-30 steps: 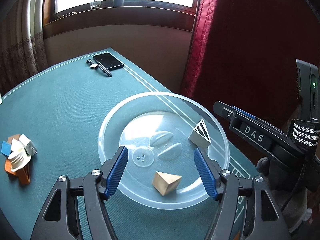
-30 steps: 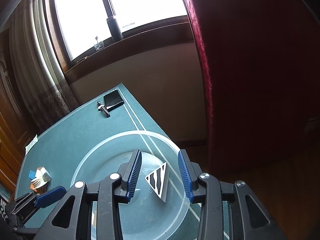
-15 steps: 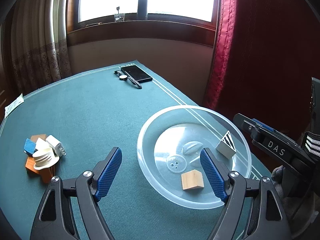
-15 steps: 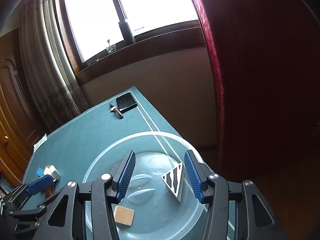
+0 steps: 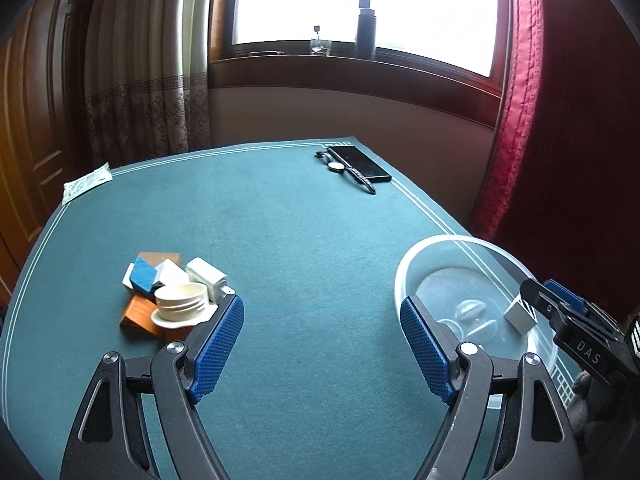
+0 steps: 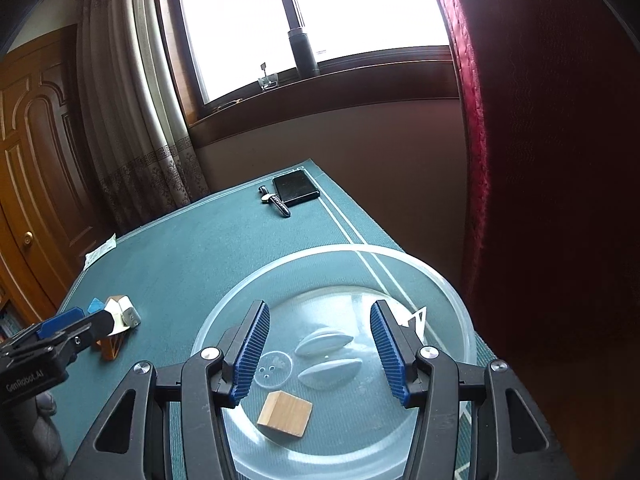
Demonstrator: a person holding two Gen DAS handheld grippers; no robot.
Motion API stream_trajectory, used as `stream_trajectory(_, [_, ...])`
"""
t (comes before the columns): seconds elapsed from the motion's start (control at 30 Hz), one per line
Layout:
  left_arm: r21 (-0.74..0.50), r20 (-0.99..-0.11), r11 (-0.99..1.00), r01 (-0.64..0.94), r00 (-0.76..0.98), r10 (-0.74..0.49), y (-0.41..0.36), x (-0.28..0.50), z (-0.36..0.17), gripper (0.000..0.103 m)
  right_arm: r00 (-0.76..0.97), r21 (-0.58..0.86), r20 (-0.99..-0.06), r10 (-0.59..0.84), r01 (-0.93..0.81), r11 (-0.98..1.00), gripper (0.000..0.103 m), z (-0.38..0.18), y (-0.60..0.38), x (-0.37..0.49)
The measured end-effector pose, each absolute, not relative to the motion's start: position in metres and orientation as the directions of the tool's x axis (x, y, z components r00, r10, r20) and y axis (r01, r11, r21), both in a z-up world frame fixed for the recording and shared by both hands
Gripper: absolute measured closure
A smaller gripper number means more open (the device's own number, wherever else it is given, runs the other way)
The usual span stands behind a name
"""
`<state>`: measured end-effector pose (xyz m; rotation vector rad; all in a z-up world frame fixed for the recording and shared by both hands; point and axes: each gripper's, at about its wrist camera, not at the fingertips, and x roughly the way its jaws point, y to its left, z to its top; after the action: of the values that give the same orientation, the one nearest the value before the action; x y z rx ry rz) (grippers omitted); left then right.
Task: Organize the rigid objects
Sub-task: 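Open the left tool and right tool, dropping both blocks into the bowl, then move the right tool to the white cup on saucer and grasp it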
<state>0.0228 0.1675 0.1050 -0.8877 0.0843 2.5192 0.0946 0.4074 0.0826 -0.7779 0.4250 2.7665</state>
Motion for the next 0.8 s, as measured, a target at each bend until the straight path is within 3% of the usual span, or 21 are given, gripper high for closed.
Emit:
stream_trajectory(0.33, [-0.099,-0.608,-0.955,-0.281,-0.742,0.282,0.089,-0.006,0.097,0.022,-0.829,0.196,-0.551,0.092,-0.236,-0.952,0.041,0.078,0.384,0.090])
stream_trajectory(0.8, [-0.048,-0.627,-0.991,-0.128,-0.768,0.130,0.022,-0.025,0.081,0.022,-0.756,0.249,-0.629,-0.180,0.024,-0.968,0.037,0.080,0.309,0.056])
